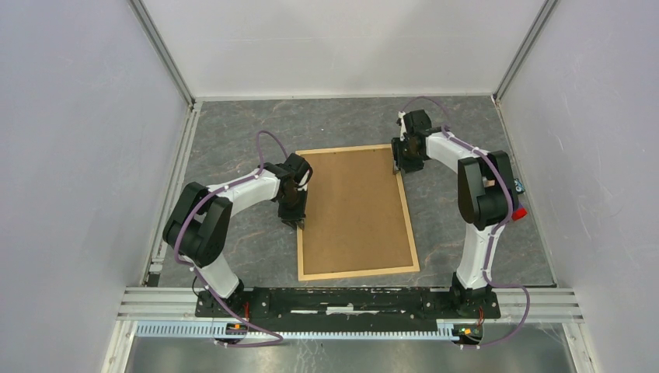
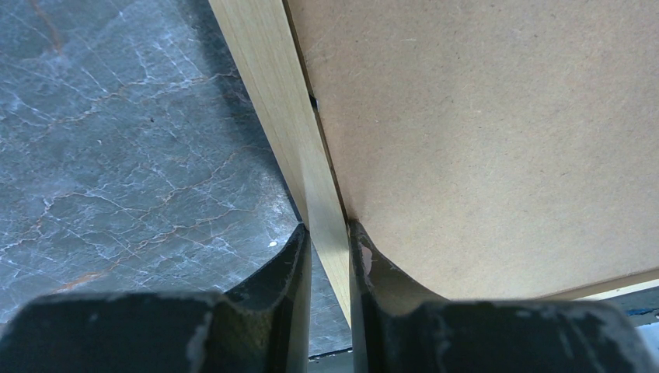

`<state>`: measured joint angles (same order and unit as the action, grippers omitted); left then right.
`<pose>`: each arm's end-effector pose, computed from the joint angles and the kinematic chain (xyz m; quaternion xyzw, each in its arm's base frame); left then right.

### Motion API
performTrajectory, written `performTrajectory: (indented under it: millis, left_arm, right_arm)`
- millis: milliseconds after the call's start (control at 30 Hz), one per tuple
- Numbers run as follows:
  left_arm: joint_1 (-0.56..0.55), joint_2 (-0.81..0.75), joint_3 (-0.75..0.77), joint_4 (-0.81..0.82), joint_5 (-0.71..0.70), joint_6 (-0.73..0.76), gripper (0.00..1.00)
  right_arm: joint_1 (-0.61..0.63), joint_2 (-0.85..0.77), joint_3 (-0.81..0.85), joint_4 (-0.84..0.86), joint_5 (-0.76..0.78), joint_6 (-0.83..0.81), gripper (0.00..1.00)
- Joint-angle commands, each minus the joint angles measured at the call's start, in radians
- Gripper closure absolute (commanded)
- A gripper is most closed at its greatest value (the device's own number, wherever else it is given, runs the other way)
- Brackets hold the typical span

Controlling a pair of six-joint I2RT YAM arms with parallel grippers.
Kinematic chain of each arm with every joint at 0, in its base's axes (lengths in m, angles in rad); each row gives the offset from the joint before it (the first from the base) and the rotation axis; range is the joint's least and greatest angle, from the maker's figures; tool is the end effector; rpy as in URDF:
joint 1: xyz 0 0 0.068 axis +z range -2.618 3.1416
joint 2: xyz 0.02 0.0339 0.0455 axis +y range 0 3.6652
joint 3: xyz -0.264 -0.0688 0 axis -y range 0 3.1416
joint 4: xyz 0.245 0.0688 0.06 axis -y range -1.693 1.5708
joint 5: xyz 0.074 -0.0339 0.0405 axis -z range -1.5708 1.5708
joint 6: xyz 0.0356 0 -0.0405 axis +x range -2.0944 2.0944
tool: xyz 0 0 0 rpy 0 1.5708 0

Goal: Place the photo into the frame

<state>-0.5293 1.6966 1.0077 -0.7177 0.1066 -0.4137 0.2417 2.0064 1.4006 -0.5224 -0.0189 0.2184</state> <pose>0.2555 -0.1539 0.1581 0.0619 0.9933 -0.0845 0.0488 0.4017 0.0997 0.1636 -0.0134 0.9755 0.0590 0.2116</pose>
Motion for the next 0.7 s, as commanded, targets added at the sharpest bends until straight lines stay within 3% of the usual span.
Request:
performTrajectory:
  millis: [0,67,267,667]
  left_arm:
    - [-0.021,0.048,-0.037,-0.008,-0.010,0.040,0.98]
    - [-0.020,0.048,-0.038,-0.008,-0.012,0.040,0.98]
    - [-0.021,0.048,-0.035,-0.009,-0.013,0.039,0.98]
    - [-0.022,0.046,-0.037,-0.008,-0.013,0.039,0.98]
  right_arm:
    - [-0.012,0.036,-0.050,0.004,-0.211,-0.010,0.50]
    - [-0.013,-0.015,-0.007,-0.015,-0.196,-0.009,0.50]
    - [-0.011,-0.054,0.081,-0.125,0.050,-0.038,0.51]
    - [0.018,-0.005,0.133,-0.147,0.117,-0.048,0.53]
